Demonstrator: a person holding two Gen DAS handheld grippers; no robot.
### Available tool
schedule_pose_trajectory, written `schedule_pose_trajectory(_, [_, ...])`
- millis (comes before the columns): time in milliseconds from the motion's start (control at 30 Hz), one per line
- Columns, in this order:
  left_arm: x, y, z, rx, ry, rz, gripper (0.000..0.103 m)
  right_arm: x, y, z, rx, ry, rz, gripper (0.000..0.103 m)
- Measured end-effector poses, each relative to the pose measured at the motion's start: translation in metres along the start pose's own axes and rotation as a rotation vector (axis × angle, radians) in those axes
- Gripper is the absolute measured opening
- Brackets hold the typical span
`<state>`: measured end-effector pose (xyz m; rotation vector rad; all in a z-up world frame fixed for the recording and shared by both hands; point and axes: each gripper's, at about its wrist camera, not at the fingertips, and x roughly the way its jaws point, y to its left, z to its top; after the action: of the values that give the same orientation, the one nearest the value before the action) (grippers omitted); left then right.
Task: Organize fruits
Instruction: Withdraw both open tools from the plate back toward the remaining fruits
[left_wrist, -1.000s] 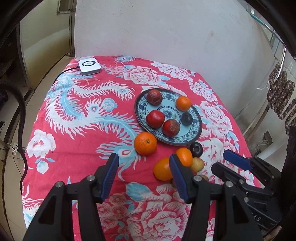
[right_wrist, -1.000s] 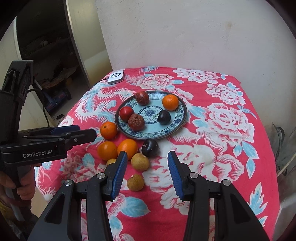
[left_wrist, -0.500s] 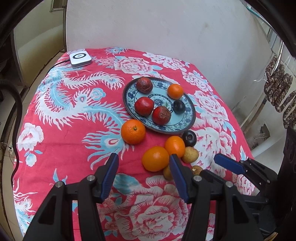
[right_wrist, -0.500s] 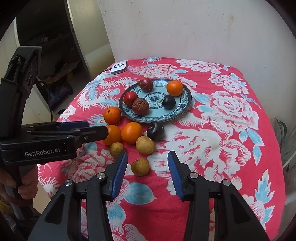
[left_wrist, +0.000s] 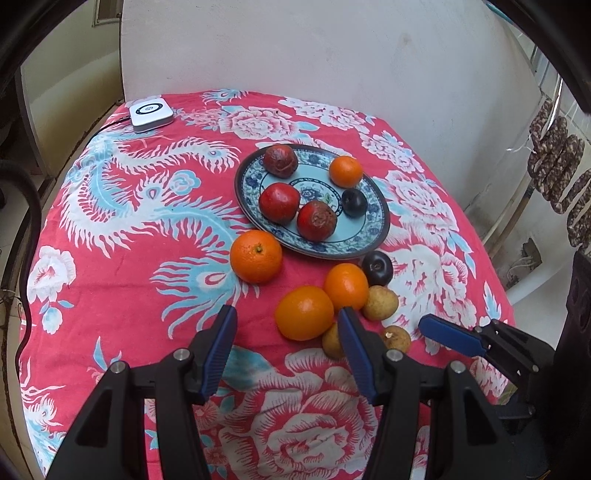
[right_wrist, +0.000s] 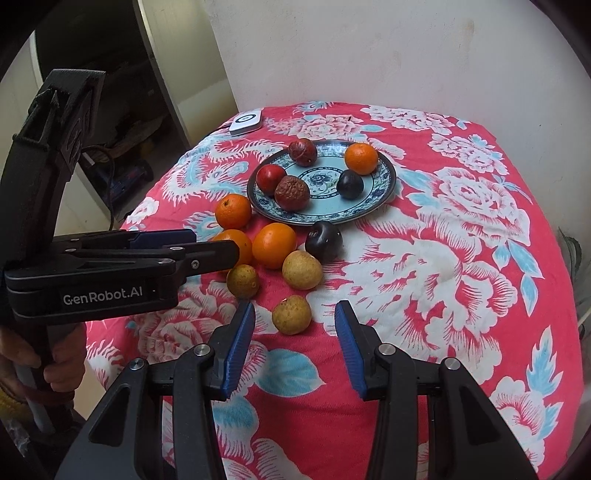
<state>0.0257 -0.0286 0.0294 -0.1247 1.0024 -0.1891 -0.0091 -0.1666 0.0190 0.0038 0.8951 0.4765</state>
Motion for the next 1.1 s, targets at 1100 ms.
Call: schedule_pose_trajectory(1100, [0.0006, 0.0004, 0.0011, -0.009, -0.005, -0.072, 0.033, 0.0074, 0.0053, -0.0039, -0.046, 0.015, -0.003, 0.025])
